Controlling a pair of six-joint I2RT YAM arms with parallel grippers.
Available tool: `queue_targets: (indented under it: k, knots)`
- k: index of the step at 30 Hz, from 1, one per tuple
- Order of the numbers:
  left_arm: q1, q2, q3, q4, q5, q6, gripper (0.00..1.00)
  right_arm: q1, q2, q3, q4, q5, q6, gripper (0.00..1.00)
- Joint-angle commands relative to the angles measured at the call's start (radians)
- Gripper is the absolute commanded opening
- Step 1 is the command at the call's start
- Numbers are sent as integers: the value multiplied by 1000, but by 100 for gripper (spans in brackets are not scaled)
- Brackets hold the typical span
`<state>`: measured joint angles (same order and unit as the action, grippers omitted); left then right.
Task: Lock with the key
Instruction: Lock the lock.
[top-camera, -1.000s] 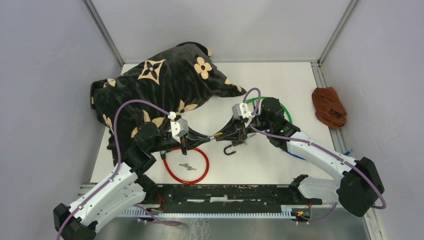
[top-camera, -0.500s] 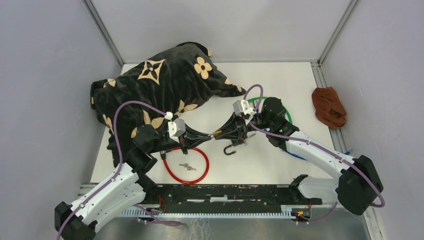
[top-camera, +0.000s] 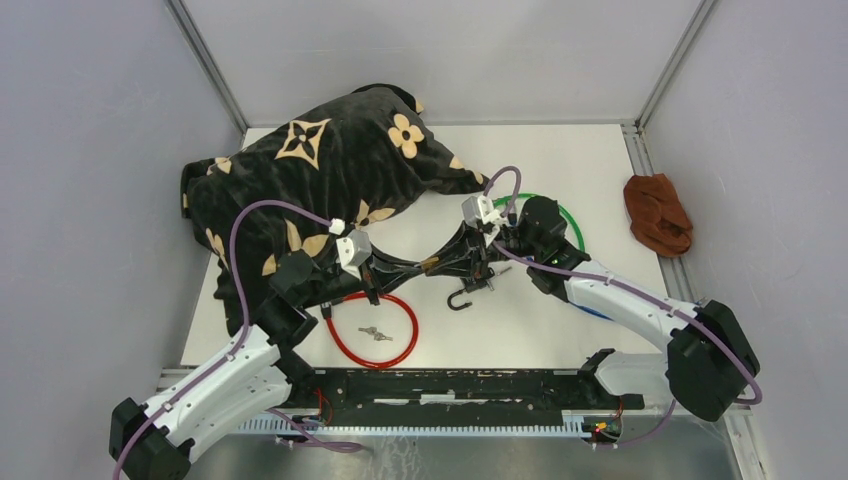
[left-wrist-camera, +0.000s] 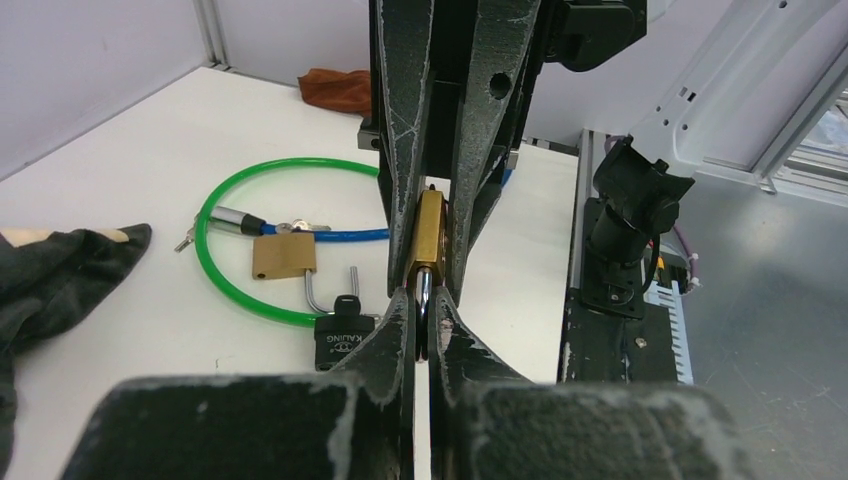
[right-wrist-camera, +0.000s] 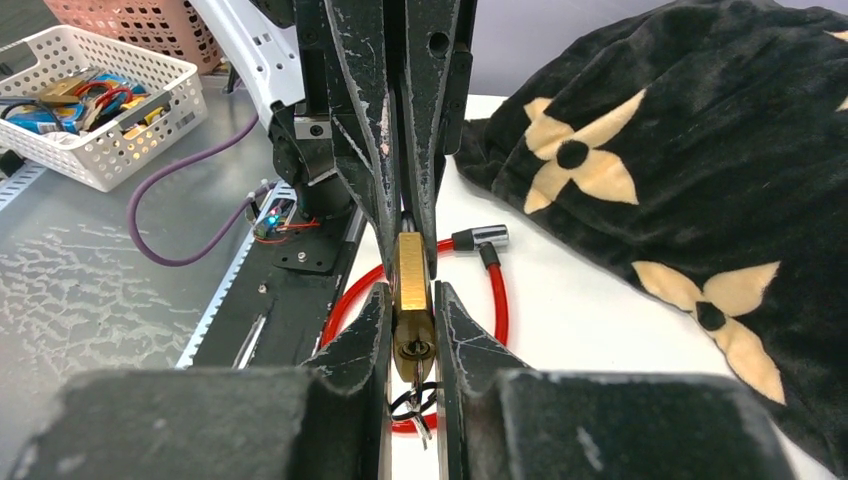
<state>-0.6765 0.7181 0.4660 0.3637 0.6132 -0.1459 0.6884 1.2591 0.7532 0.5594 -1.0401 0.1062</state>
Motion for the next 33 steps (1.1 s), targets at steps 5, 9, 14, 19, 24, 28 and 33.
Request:
queue_targets:
  k: [5,9,14,19,24,28,33]
  knots:
    - [-4,-49,1,-15,30,-52,2,61,-81,57,-222,175,-255,41]
    - [24,-88,-12,-42,26,4,2,31,-167,60,-382,227,-363,63]
    - [31,-130,-35,-92,51,56,2,-17,-243,94,-612,270,-477,68]
    - [30,-140,-46,-104,58,95,2,-24,-214,161,-703,222,-494,55]
    - [30,-141,-50,-108,61,95,2,-24,-149,200,-730,105,-470,48]
    - [30,-140,-47,-110,59,96,2,-24,-119,210,-751,65,-470,50]
    - [30,-135,-47,-111,60,98,2,-19,-117,209,-751,42,-463,49]
